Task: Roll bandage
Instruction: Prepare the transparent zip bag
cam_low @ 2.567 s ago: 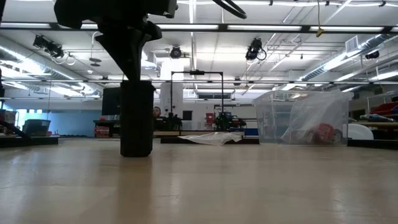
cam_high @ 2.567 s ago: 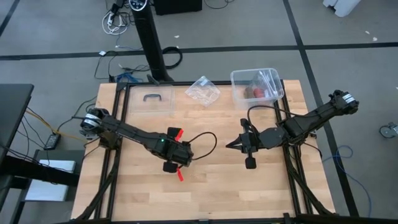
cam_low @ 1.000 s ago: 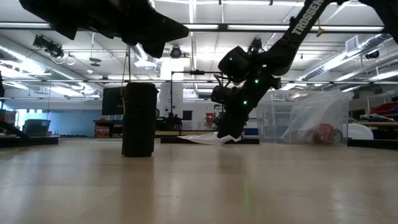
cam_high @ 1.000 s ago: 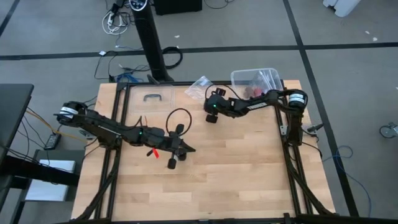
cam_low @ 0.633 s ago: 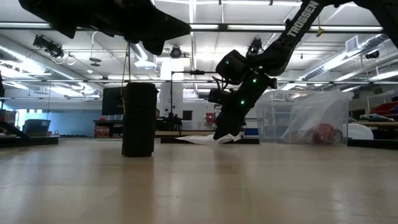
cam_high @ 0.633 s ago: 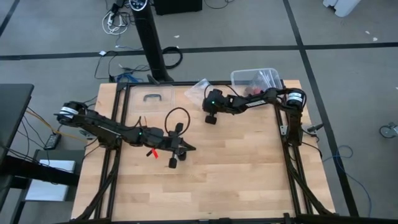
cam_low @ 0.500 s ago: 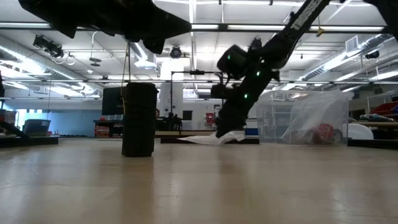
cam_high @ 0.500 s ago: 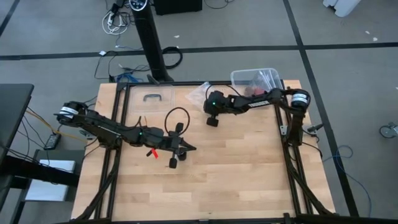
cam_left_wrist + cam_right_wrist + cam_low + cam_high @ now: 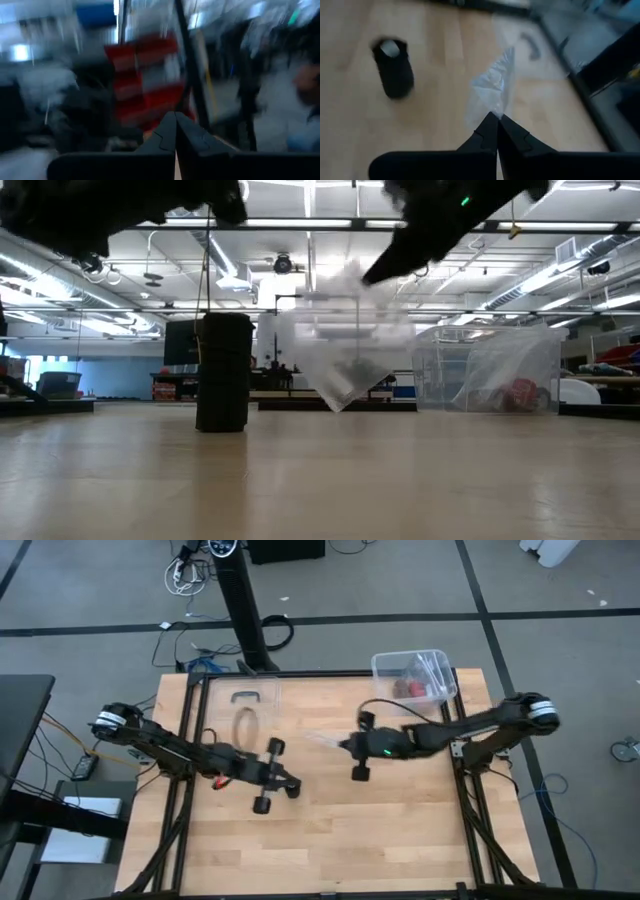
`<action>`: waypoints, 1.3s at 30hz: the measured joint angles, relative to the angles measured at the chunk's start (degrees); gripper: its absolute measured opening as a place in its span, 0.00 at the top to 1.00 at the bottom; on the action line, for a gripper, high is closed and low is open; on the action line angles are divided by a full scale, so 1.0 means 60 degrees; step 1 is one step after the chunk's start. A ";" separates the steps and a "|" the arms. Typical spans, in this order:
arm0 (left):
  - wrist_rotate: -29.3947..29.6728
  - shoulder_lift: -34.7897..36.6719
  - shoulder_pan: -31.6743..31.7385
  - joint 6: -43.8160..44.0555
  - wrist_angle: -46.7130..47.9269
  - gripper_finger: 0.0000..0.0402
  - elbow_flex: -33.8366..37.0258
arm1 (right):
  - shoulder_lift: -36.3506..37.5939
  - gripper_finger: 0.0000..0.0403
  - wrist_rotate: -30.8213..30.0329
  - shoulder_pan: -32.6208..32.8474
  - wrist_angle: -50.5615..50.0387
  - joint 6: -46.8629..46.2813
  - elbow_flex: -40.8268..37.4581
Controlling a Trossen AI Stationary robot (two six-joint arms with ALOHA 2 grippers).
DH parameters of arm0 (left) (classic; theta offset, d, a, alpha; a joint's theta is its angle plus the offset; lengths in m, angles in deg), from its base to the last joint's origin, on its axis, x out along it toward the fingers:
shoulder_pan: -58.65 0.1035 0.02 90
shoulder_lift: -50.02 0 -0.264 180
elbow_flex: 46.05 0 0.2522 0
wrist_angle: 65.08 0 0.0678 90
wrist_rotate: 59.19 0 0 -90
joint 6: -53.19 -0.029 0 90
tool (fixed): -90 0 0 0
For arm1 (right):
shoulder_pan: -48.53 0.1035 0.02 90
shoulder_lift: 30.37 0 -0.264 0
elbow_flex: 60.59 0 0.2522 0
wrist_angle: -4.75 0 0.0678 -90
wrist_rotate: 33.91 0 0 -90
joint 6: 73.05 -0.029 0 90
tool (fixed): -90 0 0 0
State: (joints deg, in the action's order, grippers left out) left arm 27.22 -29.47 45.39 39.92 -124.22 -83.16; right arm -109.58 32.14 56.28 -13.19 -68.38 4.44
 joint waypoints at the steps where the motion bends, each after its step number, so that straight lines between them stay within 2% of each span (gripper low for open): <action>1: -0.0277 0.0008 0.0000 -0.0065 -0.0959 0.99 0.0352 | 0.0315 1.00 -0.0321 0.0309 0.0104 -0.0063 -0.0114; 3: -0.0743 0.0014 0.0000 -0.0253 -0.2217 0.99 0.0969 | 0.0845 1.00 -0.0806 0.0921 0.0531 -0.0070 -0.0285; 6: -0.1136 0.0068 -0.0006 -0.0501 -0.2328 0.99 0.1338 | 0.1474 1.00 -0.1301 0.1689 0.1491 0.0367 -0.0370; 15: -0.1379 0.0221 0.0004 -0.0260 -0.1831 0.94 0.0265 | 0.2416 1.00 -0.1603 0.2666 0.4285 0.2985 -0.0174; 19: -0.0450 0.0167 0.0018 -0.0423 -0.1499 0.87 -0.0023 | 0.2514 1.00 -0.1601 0.2867 0.5436 0.4095 -0.0051; 23: 0.1072 0.0176 0.0050 -0.0803 -0.1457 0.78 -0.0306 | 0.2533 1.00 -0.1562 0.3141 0.5747 0.4687 0.0245; 25: 0.1422 0.0173 0.0162 -0.0807 -0.1491 0.73 -0.0509 | 0.2504 1.00 -0.1516 0.3291 0.5767 0.4896 0.0411; 30: 0.1081 0.0182 0.0565 -0.0734 -0.1402 0.64 -0.0940 | 0.2453 1.00 -0.0918 0.3642 0.5983 0.5253 0.0704; 34: 0.0417 0.0182 0.0891 -0.0281 -0.1562 0.63 -0.1115 | 0.2453 1.00 -0.0790 0.3973 0.6440 0.5875 0.0809; 39: 0.0031 -0.0280 0.1261 0.0362 -0.2287 0.63 -0.1582 | 0.2450 1.00 -0.0445 0.4228 0.6908 0.6315 0.0821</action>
State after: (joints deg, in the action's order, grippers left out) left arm 27.40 -31.15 52.96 42.10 -137.94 -92.66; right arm -94.88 29.47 81.65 28.26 -30.49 9.37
